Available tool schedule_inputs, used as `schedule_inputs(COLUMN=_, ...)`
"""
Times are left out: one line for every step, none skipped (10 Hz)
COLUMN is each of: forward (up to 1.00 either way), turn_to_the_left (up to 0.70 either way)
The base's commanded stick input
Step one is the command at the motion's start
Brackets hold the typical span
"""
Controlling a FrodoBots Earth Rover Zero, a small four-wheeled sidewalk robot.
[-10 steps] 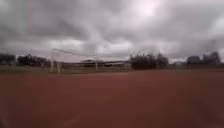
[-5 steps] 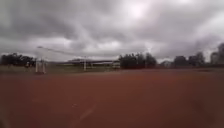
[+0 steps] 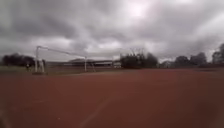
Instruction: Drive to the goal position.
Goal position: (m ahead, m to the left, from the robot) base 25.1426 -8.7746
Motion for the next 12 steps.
schedule_inputs(forward=0.70, turn_to_the_left=0.00)
schedule_inputs(forward=0.70, turn_to_the_left=0.00)
schedule_inputs(forward=0.70, turn_to_the_left=0.00)
schedule_inputs(forward=0.70, turn_to_the_left=0.00)
schedule_inputs(forward=0.70, turn_to_the_left=-0.19)
schedule_inputs(forward=0.70, turn_to_the_left=-0.35)
schedule_inputs(forward=0.70, turn_to_the_left=-0.35)
schedule_inputs(forward=0.70, turn_to_the_left=-0.35)
schedule_inputs(forward=0.70, turn_to_the_left=-0.35)
schedule_inputs(forward=0.70, turn_to_the_left=-0.35)
schedule_inputs(forward=0.70, turn_to_the_left=-0.18)
schedule_inputs(forward=0.70, turn_to_the_left=0.00)
